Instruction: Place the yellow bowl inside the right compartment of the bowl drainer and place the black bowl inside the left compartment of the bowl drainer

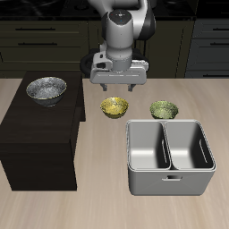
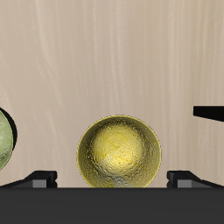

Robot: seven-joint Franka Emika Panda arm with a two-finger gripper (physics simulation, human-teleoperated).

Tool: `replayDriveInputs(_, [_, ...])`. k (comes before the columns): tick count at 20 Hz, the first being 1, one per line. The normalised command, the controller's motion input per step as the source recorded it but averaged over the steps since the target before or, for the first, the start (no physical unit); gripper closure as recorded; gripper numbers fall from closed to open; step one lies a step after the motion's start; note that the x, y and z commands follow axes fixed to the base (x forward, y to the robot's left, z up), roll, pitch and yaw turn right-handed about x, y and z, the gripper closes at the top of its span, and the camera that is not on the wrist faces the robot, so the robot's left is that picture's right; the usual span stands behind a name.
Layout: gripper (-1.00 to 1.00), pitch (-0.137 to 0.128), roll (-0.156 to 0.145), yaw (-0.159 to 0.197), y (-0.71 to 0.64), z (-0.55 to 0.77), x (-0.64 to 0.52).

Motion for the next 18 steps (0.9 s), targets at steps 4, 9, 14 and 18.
replayDriveInputs(4, [-1.00,-0.001,0.000,0.027,0.15,-0.28,-0.03])
replayDriveInputs(9, [-1.00,0.035,-0.009,0.006,0.05,-0.22,0.04])
replayDriveInputs(14, [-1.00,0.014,-0.003,0.009,0.05,-0.19,0.01])
replayDriveInputs(18, [-1.00,0.021,-0.006,-0.006,0.00,-0.15,0.03])
